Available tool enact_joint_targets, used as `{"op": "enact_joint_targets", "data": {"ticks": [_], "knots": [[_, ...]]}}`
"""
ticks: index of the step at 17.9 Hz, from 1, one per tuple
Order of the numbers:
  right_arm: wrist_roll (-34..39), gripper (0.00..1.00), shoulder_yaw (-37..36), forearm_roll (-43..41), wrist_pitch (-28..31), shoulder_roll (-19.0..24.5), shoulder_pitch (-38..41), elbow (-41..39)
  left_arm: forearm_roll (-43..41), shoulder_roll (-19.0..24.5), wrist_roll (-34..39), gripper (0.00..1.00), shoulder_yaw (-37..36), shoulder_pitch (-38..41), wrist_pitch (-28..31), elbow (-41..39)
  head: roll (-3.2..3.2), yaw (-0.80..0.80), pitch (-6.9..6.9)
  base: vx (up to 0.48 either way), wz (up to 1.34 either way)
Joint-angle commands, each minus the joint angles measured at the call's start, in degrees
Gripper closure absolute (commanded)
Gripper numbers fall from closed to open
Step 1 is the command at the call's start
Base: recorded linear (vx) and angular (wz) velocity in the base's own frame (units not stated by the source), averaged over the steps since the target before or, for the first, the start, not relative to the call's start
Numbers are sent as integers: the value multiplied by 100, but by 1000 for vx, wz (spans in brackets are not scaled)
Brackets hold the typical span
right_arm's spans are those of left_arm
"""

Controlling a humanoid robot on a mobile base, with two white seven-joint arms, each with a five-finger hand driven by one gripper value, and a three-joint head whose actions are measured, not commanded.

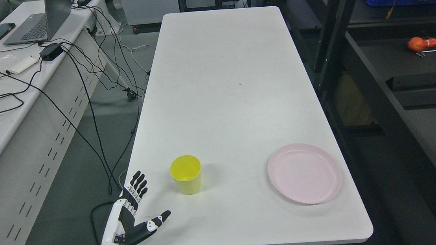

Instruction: Place yellow IKEA cup on middle right shelf

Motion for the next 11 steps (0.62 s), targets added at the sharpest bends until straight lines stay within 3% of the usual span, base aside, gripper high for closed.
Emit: {"op": "enact_joint_targets", "data": {"ticks": [1,11], "knots": [[-1231,1,97,-141,1,-100,62,-1,5,-19,7,1,-80,-131,12,359,0,0,0,0,0],[-1231,1,97,-141,1,-100,62,-1,-13,-86,-1,1,-413,-615,240,650,0,0,0,0,0]]}}
